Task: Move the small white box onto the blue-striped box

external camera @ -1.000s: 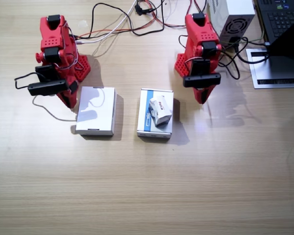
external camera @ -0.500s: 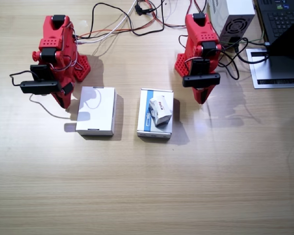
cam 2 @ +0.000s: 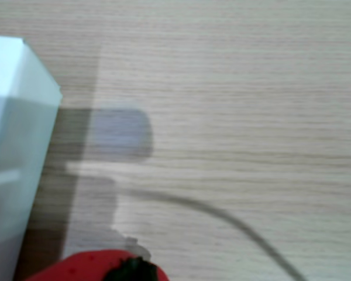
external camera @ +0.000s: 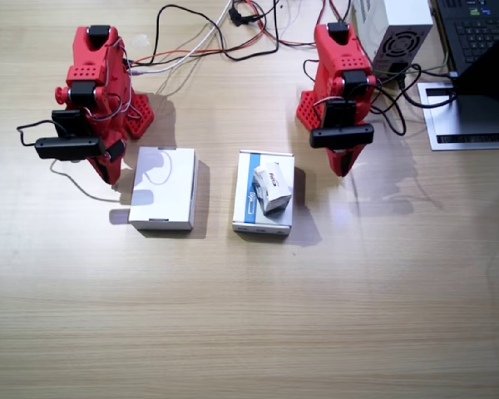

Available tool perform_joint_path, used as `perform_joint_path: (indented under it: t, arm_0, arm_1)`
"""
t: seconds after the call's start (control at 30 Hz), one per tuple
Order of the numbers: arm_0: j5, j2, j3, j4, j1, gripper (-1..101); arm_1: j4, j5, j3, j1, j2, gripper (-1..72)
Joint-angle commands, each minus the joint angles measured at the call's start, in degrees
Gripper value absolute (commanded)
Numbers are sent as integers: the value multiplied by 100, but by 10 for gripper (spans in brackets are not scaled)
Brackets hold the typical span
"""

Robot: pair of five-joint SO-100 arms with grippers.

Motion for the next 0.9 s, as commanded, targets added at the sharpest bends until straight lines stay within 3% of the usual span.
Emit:
perform_joint_path:
  t: [0.0,0.87]
  arm_0:
    - [105,176,-105,193,70,2]
    - [132,176,-105,193,9,2]
  arm_1:
    - [141,-62,-105,-167,149,11]
    - [141,-62,-105,-167,149,11]
